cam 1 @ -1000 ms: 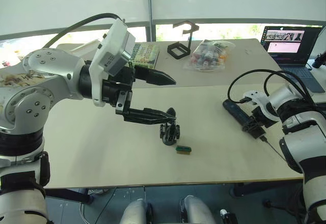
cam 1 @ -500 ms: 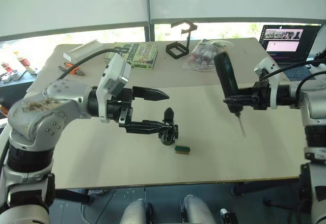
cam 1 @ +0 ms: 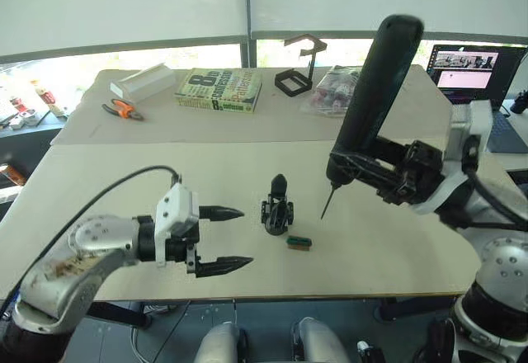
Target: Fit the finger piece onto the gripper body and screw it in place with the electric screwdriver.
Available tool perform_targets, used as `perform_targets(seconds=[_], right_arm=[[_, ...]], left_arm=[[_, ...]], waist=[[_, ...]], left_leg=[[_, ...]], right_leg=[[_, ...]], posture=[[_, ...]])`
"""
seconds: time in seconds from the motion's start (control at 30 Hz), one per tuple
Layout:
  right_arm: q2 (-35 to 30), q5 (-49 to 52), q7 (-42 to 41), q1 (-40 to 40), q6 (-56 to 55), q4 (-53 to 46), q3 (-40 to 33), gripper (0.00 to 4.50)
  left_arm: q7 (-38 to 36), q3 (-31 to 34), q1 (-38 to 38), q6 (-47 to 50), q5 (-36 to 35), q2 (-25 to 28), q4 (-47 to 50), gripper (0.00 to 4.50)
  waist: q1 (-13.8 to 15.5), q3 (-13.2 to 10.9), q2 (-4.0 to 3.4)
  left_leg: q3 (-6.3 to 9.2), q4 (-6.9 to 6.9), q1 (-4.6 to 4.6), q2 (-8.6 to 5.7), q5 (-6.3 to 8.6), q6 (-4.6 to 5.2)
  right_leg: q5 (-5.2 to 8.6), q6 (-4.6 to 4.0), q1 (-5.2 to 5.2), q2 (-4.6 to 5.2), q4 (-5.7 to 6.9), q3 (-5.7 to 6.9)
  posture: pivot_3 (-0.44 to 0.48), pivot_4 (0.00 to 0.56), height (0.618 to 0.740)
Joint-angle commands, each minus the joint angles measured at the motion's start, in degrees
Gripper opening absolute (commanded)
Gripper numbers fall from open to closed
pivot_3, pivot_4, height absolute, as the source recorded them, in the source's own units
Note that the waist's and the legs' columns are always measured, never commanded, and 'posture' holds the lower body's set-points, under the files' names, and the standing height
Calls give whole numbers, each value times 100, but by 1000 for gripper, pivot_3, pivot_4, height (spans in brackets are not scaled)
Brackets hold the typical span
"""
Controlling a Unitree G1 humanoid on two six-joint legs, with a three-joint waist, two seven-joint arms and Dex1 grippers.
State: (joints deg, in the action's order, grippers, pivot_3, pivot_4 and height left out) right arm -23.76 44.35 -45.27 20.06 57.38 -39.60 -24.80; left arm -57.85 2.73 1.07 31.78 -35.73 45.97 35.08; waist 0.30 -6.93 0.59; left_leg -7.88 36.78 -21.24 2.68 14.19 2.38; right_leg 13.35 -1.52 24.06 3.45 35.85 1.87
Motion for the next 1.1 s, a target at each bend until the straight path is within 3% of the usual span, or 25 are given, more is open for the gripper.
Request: perform_targets(seconds=[0.03, 0.23, 0.47, 1.1], right_arm=[[-32, 105, 22, -197, -658, -287, 224, 1923], [-201, -355, 38, -594, -1521, -238, 754, 1923], [-322, -227, 359, -683, -1747, -301, 1066, 1923], [-499, -352, 224, -1071, -2369, 164, 1535, 1923]], left_arm=[[-69, -444, -311, -1108, 929, -111, -376, 4500], [292, -1114, -169, -2186, 1827, -953, -1527, 4500], [271, -1464, 141, -2490, 1956, -1498, -1997, 4500], [-329, -1618, 658, -2626, 1954, -1534, -2397, 4500]], waist=[[9, 0, -1], [51, 3, 2], [34, 4, 10], [37, 3, 13]], left_leg=[[-3, 0, -2, 0, 1, 2], [-4, 0, -6, -1, 7, 12], [-2, 1, -12, 5, 9, 16], [0, 1, -12, 4, 9, 18]], right_leg=[[-1, -3, 3, 0, 0, -2], [7, 11, 5, 3, -10, -3], [2, 4, 8, 8, -12, -5], [10, 18, 7, 1, -12, -2]], posture=[[0, 150, 740], [0, 150, 740], [0, 150, 740], [0, 150, 740]])
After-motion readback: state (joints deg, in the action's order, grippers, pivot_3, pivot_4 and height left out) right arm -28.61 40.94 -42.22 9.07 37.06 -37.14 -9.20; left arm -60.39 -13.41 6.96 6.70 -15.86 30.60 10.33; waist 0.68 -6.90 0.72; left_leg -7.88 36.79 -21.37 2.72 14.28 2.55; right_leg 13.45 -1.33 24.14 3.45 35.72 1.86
